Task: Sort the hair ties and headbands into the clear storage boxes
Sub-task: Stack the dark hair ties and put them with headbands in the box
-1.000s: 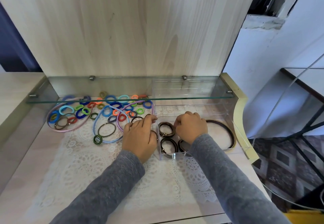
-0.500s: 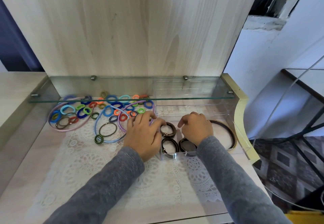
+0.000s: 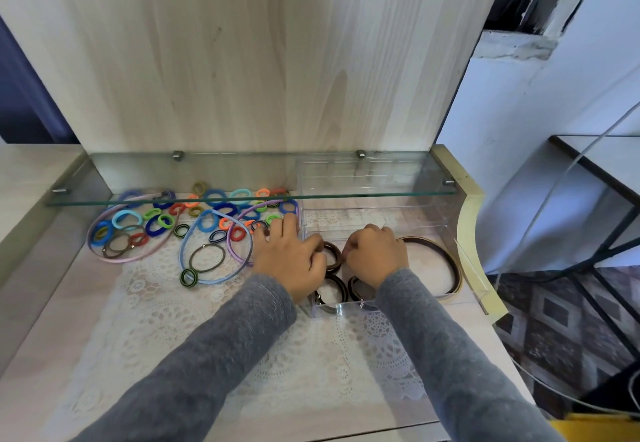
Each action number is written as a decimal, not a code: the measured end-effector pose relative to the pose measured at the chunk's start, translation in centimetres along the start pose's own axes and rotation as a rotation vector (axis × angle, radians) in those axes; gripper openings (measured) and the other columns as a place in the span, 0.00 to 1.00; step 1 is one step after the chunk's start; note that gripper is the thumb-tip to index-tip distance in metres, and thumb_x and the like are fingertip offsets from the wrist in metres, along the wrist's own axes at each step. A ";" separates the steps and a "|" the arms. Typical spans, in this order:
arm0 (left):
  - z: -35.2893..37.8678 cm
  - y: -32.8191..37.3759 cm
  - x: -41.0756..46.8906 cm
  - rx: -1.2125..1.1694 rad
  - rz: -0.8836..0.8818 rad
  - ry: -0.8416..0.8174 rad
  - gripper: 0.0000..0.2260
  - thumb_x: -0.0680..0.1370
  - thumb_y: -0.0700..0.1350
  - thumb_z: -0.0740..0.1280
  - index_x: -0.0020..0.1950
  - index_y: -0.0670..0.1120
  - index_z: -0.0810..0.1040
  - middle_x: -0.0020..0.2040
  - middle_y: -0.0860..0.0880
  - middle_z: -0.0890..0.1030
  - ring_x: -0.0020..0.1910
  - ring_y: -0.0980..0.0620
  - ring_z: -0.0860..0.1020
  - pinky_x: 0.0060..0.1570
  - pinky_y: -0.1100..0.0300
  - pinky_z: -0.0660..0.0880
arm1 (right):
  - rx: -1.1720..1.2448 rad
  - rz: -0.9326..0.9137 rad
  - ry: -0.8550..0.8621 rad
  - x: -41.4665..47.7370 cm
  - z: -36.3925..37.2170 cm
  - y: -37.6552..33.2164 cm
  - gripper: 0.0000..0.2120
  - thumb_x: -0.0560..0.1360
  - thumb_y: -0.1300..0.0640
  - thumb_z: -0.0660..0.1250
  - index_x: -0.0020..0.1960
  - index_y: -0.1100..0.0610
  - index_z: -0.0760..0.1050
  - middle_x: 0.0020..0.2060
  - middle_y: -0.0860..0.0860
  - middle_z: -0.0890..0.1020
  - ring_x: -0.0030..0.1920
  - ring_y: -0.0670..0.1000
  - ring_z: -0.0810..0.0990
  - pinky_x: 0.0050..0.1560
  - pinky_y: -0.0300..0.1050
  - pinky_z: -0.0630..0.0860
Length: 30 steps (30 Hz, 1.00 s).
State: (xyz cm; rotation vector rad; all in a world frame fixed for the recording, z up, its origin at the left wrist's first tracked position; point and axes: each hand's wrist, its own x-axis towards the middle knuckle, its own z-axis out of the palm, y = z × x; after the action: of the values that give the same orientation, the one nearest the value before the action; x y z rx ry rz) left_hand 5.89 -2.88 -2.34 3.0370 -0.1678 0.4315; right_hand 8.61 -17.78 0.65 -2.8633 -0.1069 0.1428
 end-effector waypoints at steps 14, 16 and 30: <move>0.1 -2.0 -4.3 -0.306 -0.113 0.217 0.19 0.69 0.50 0.56 0.58 0.53 0.73 0.57 0.51 0.72 0.57 0.50 0.69 0.58 0.49 0.64 | 0.208 -0.033 0.296 -1.9 0.7 -1.1 0.13 0.70 0.63 0.59 0.48 0.51 0.78 0.49 0.50 0.77 0.52 0.54 0.72 0.53 0.51 0.71; 0.1 -2.9 -5.3 -0.274 -0.172 0.233 0.18 0.69 0.50 0.56 0.58 0.52 0.74 0.59 0.50 0.73 0.58 0.49 0.71 0.59 0.47 0.66 | 0.287 -0.109 0.387 -2.8 1.5 -2.3 0.10 0.70 0.62 0.61 0.47 0.53 0.78 0.46 0.50 0.77 0.49 0.54 0.72 0.49 0.52 0.72; -0.6 -9.9 -9.8 -0.073 -0.412 0.243 0.17 0.73 0.52 0.56 0.56 0.52 0.80 0.57 0.51 0.80 0.54 0.48 0.78 0.55 0.48 0.68 | 0.124 -0.266 0.367 -7.1 8.7 -9.8 0.16 0.62 0.60 0.70 0.50 0.61 0.79 0.44 0.56 0.80 0.43 0.57 0.79 0.43 0.50 0.79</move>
State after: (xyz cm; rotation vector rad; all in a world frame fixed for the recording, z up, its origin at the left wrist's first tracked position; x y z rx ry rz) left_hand -2.48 7.95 -5.02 2.8076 0.4356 0.7255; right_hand 0.06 -6.68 -4.41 -2.6672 -0.3860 -0.4111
